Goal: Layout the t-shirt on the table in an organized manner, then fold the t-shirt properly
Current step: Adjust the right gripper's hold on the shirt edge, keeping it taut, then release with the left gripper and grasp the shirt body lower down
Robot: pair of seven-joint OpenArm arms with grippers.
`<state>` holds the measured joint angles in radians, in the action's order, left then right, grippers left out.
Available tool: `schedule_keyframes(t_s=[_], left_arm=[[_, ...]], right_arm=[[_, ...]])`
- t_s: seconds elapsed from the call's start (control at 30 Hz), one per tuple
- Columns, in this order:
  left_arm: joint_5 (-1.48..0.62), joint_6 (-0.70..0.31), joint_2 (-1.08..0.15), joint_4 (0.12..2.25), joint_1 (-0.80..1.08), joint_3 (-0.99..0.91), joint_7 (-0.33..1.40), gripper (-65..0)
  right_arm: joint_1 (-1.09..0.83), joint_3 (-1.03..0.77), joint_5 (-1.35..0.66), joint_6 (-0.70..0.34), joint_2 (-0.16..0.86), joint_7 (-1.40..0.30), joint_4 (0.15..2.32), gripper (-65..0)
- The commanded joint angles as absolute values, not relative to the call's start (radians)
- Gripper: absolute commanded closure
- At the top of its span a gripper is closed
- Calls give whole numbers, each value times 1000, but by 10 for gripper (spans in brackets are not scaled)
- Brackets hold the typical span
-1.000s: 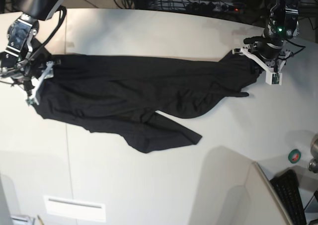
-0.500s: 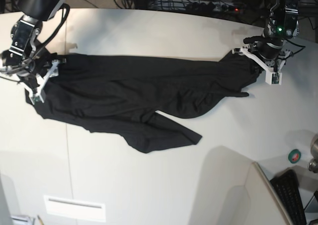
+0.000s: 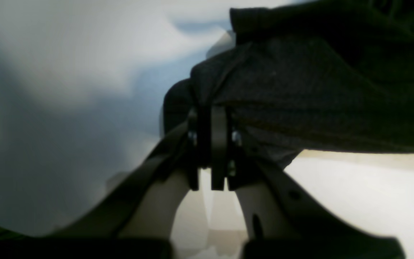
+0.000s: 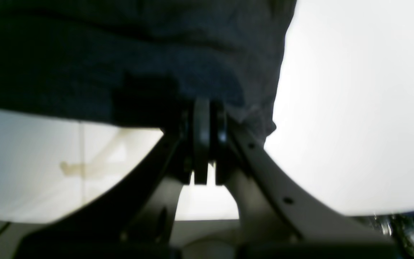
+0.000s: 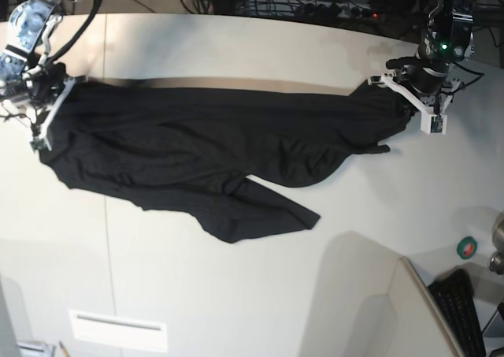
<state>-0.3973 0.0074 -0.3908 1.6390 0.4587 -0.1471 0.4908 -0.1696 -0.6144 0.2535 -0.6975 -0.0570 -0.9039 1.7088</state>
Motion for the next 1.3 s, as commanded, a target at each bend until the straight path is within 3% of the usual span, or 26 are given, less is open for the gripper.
schedule_keyframes(t_s=[0.0, 0.37, 0.6, 0.7, 0.8, 0.93, 1.03, 1.13, 1.27], left_arm=[[-397, 13, -406, 1655, 466, -154, 475, 0], [-397, 13, -406, 1655, 467, -154, 475, 0], [-397, 13, -406, 1655, 463, -154, 475, 0], [-397, 13, -407, 1655, 466, -154, 475, 0], [-397, 13, -407, 1655, 467, -154, 475, 0], [-397, 13, -407, 1655, 473, -154, 476, 0], [-398, 13, -407, 1673, 495, -156, 476, 0], [-398, 13, -407, 1681, 518, -157, 476, 0], [-400, 13, -407, 1679, 516, -157, 579, 0]], right_arm=[[-180, -616, 257, -698, -48, -924, 1739, 0], [-278, -615, 249, -698, -133, -1049, 1747, 0], [-278, -611, -30, -698, -96, -1285, 1747, 0], [-278, -613, -96, -698, -77, -1346, 1748, -183], [-283, -619, -125, -698, -59, -1362, 1773, -308], [-294, -618, -124, -698, -53, -1339, 1867, -312], [-297, -615, -122, -698, -53, -1219, 1897, -312], [-297, -610, -122, -698, -51, -1081, 1886, -312], [-271, -536, -122, -698, -4, -1018, 1778, -312]])
